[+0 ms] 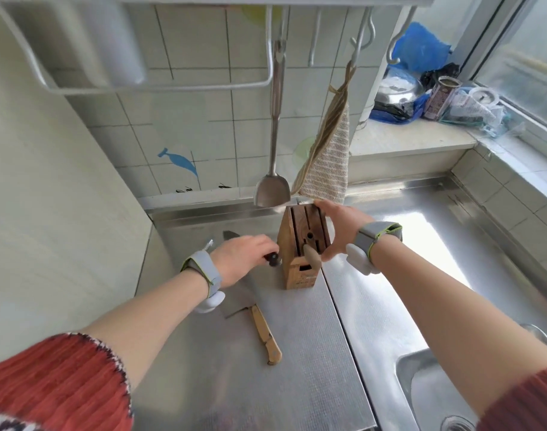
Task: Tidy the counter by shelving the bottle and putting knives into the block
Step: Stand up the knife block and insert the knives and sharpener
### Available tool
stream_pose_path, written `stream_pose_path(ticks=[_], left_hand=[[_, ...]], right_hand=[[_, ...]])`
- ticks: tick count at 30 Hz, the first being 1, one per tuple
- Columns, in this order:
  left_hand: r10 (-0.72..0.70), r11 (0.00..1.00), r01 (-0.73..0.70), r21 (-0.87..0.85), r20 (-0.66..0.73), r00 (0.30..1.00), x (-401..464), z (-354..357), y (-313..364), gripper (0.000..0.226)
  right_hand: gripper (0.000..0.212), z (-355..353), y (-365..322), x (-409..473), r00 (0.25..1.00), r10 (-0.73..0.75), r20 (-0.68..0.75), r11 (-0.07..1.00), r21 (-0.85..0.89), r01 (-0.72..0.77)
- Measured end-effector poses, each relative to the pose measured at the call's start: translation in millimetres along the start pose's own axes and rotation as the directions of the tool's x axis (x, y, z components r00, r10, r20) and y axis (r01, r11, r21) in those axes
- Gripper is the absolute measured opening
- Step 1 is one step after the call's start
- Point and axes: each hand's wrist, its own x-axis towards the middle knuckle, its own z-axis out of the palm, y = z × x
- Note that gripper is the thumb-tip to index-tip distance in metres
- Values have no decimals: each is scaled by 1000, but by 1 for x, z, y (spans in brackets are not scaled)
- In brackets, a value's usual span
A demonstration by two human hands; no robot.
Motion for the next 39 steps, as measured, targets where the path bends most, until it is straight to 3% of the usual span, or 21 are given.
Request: stream_pose_path(ticks=[3, 6, 12, 15, 23, 26, 39], left_hand=[[-212, 944, 162, -286, -155, 965, -4, -36, 2, 23], [-393, 844, 199, -498, -323, 861, -3, -71, 0, 24], [-424, 756, -127, -642, -628, 653, 10, -153, 16, 22], [-376, 741, -251, -623, -695, 613, 13, -184, 31, 12], [-397, 628, -374, -682, -694, 600, 30, -199, 55, 23], [-414, 595, -384, -706, -679, 606, 38, -190, 59, 17], [-389, 618, -352, -703, -662, 640, 52, -169, 66, 9]], right_hand=[[122, -1, 0, -1, 1000, 10, 12, 1000, 7, -10], [122, -1, -1, -3, 1000, 14, 16, 999, 32, -14], [124, -6, -1, -1, 998, 27, 59, 997, 70, -32], [122, -2, 2, -2, 998, 23, 57, 997, 78, -27], [124, 3, 4, 0, 999, 36, 37, 997, 62, -39], [125, 4, 5, 2, 999, 38, 25, 998, 56, -40], [127, 9, 11, 7, 999, 28, 14, 997, 78, -29]])
